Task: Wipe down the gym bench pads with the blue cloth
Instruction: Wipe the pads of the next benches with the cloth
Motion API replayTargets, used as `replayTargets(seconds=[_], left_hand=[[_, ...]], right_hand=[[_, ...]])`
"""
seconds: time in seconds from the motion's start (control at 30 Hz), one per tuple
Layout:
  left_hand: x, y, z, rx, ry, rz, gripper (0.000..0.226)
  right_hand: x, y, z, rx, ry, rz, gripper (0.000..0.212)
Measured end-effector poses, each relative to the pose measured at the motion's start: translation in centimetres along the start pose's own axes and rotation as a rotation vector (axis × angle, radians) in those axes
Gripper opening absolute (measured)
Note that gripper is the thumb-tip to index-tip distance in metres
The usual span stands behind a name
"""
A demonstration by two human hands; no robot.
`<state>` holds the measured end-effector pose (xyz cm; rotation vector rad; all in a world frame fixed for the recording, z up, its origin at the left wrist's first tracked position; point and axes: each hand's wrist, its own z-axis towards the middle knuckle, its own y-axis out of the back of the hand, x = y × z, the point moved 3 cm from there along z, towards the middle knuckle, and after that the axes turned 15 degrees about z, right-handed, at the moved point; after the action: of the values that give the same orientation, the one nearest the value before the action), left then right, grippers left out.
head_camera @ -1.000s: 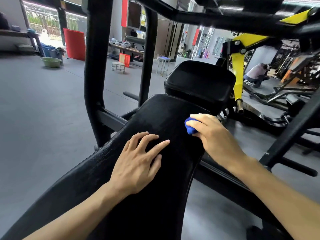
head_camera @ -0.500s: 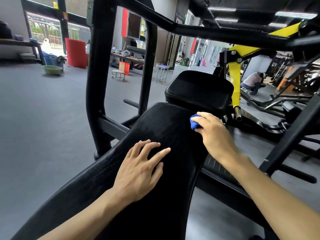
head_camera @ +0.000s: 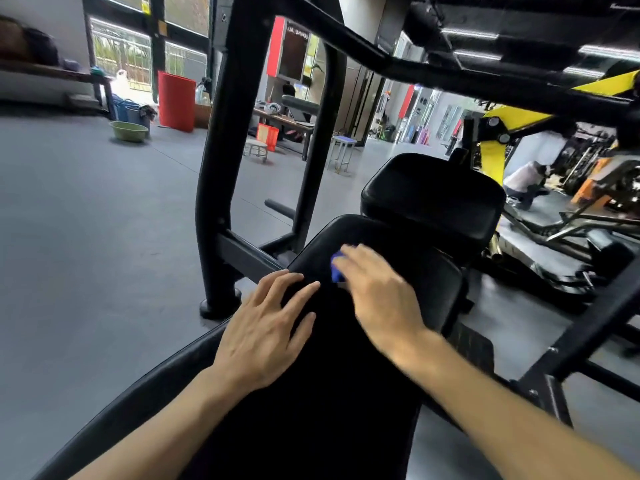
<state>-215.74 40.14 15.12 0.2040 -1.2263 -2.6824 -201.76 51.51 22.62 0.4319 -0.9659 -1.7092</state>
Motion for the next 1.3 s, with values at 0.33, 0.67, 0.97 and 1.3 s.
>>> replayTargets(seconds=[0.33, 0.67, 0.97, 1.3], left_hand=[[0.4, 0.8, 0.1, -0.017, 0.032, -0.016, 0.046], [1.7, 0.6, 0.0, -0.016, -0.039, -0.031, 0.049], [2.4, 0.6, 0.0, -0.032, 0.085, -0.060, 0.048], [2.2, 0.8, -0.2, -0.069, 0.084, -0.026, 0.038]], right_hand=[[-5.6, 3.5, 5.6, -0.010, -0.185, 0.003, 0.037], [-1.9, -0.6, 2.5, 0.282, 0.210, 0.067, 0.046], [-1.1, -1.7, 7.0, 0.055, 0.003, 0.013, 0.019], [-1.9, -3.0, 9.0, 0.208, 0.055, 0.028, 0.029]])
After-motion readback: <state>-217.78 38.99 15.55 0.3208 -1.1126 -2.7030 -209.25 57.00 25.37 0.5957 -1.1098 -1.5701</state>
